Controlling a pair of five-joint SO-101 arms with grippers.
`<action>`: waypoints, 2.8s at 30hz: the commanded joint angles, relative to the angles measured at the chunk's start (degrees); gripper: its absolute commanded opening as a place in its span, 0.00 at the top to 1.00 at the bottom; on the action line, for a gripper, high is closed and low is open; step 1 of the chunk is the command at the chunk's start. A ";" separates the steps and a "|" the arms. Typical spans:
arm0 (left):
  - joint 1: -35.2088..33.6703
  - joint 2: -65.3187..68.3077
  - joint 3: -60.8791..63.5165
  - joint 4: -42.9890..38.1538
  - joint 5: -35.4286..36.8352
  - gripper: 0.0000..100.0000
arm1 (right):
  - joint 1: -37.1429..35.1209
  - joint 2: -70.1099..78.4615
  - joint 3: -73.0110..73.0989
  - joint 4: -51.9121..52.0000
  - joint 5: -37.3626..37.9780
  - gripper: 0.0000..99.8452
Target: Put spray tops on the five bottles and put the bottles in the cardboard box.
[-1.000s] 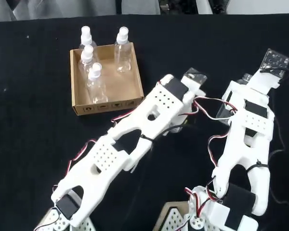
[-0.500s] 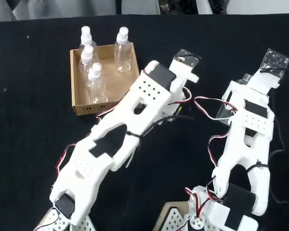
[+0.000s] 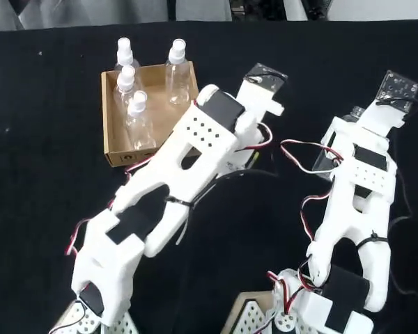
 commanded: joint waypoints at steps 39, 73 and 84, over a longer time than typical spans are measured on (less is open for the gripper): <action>-3.38 -54.42 59.12 -39.03 0.79 0.97 | -6.95 -22.02 6.73 0.09 3.96 0.91; -14.29 -85.98 79.08 -52.48 7.82 0.97 | -21.10 -47.87 22.20 0.09 8.35 0.91; -19.56 -90.37 79.60 -52.48 12.31 0.97 | -25.76 -48.57 23.08 0.26 8.44 0.91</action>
